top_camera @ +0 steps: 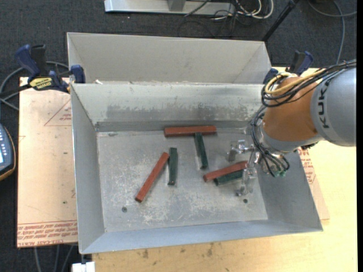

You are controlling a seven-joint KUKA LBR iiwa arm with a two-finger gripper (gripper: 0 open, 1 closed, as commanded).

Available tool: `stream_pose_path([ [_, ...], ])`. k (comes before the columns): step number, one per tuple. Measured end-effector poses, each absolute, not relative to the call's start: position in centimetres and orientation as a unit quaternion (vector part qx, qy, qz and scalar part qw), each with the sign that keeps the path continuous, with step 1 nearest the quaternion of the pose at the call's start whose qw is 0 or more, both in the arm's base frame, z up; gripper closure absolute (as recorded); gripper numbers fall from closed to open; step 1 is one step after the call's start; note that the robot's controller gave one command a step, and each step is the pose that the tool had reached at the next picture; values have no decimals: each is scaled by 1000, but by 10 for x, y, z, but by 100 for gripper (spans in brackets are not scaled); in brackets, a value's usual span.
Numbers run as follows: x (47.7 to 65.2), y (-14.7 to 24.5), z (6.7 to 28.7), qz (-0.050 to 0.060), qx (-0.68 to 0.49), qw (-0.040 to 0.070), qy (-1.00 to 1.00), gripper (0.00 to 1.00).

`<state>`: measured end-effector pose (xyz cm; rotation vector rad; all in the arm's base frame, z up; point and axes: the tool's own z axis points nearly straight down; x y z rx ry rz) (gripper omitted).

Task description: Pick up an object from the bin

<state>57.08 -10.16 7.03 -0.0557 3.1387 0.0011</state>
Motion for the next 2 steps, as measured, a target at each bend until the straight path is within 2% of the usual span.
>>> stream_pose_path([
  [1, 571, -102, 70, 0, -18, 1, 1000, 100],
  [2, 612, -56, 95, 0, -266, 3, 964, 100],
])
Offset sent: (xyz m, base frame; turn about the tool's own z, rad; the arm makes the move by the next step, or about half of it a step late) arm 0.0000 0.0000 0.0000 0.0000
